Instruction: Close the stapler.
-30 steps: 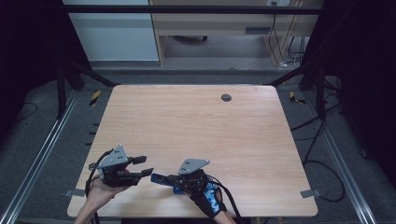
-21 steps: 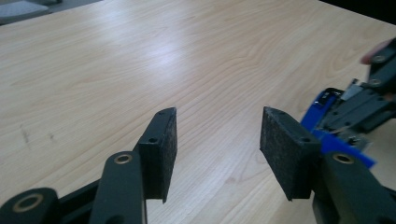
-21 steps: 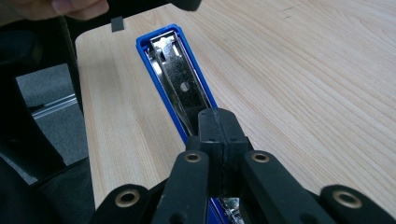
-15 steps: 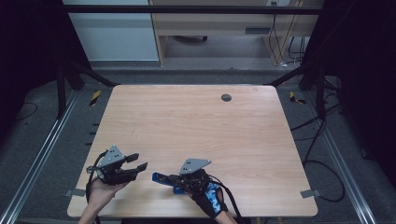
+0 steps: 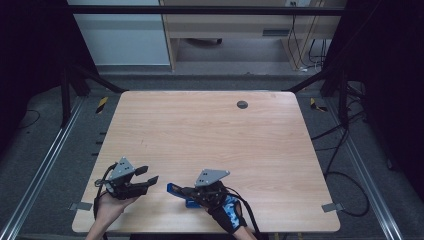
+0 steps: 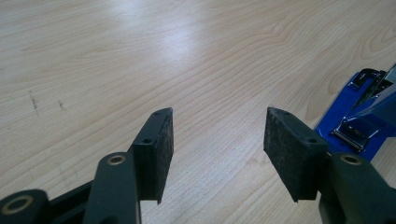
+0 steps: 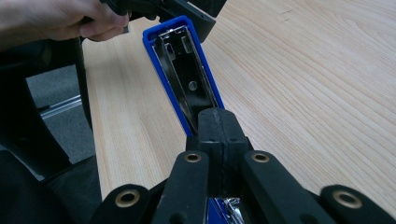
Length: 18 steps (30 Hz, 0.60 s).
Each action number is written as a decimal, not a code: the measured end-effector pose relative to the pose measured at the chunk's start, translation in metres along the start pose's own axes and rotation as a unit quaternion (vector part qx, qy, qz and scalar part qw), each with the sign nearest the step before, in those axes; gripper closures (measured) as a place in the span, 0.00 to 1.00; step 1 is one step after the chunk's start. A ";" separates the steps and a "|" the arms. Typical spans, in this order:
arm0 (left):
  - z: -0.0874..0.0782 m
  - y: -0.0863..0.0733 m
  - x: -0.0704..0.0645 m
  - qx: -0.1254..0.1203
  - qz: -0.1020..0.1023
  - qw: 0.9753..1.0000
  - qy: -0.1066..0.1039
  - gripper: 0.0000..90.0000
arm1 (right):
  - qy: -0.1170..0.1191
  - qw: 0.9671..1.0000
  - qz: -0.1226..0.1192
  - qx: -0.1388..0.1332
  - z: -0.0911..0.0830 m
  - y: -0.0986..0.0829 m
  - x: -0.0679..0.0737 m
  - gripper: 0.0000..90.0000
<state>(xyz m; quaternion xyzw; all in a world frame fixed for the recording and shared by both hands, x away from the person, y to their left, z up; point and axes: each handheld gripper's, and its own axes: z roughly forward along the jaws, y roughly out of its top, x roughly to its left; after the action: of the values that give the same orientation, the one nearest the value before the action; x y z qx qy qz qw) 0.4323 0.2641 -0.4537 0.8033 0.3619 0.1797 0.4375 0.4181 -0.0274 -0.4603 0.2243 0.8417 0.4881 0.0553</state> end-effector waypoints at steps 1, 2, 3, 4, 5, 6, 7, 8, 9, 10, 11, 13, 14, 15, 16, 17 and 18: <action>0.000 0.000 0.000 0.001 0.000 1.000 -0.001 0.47 | 0.000 1.000 0.000 -0.001 -0.001 0.000 0.000 1.00; 0.000 0.000 0.000 0.000 0.000 1.000 0.000 0.47 | 0.001 1.000 0.000 -0.002 -0.001 0.000 0.000 1.00; 0.000 0.000 0.000 0.001 0.000 1.000 -0.001 0.47 | 0.001 1.000 0.000 -0.002 -0.002 0.001 0.000 1.00; 0.000 0.000 0.000 0.002 0.000 1.000 -0.001 0.47 | 0.001 1.000 0.001 -0.002 -0.002 0.001 0.000 1.00; 0.001 -0.001 0.000 0.003 0.000 1.000 -0.002 0.47 | 0.001 1.000 0.001 -0.002 -0.002 0.001 0.000 1.00; 0.001 -0.001 0.000 0.004 -0.001 1.000 -0.002 0.47 | 0.002 1.000 0.001 -0.002 -0.003 0.001 0.000 1.00; 0.001 -0.001 0.000 0.004 -0.001 1.000 -0.003 0.47 | 0.002 1.000 0.001 -0.002 -0.003 0.001 0.000 1.00; 0.001 -0.001 0.001 0.004 -0.002 1.000 -0.004 0.47 | 0.002 1.000 0.002 -0.002 -0.003 0.001 0.000 1.00; 0.001 -0.001 0.000 0.003 -0.001 1.000 -0.003 0.47 | 0.002 1.000 0.001 -0.002 -0.003 0.001 0.000 1.00; 0.001 -0.001 0.001 0.003 -0.002 1.000 -0.003 0.47 | 0.002 1.000 0.002 -0.002 -0.003 0.001 0.000 1.00; 0.001 -0.001 0.001 0.003 -0.001 1.000 -0.003 0.47 | 0.002 1.000 0.001 -0.002 -0.004 0.001 -0.001 1.00; 0.001 -0.001 0.001 0.002 -0.002 1.000 -0.003 0.47 | 0.002 1.000 0.002 -0.001 -0.005 0.001 -0.001 1.00; 0.001 -0.001 0.001 0.002 -0.002 1.000 -0.003 0.47 | 0.001 1.000 0.001 -0.001 -0.005 0.001 -0.001 1.00; 0.001 -0.001 0.001 0.002 -0.001 1.000 -0.002 0.47 | 0.001 1.000 0.002 -0.001 -0.006 0.001 -0.001 1.00; 0.001 -0.001 0.001 0.003 -0.001 1.000 -0.002 0.47 | 0.002 1.000 0.003 -0.002 -0.006 0.001 -0.001 1.00; 0.001 -0.001 0.001 0.003 0.000 1.000 -0.001 0.47 | 0.002 1.000 0.003 -0.002 -0.007 0.001 -0.001 1.00; 0.001 -0.001 0.001 0.004 0.001 1.000 -0.002 0.47 | 0.001 1.000 0.003 -0.003 -0.007 0.001 -0.001 1.00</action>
<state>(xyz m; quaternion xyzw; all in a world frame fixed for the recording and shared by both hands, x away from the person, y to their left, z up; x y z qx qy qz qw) 0.4325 0.2648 -0.4550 0.8057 0.3609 0.1776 0.4348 0.4172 -0.0334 -0.4556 0.2263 0.8396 0.4909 0.0531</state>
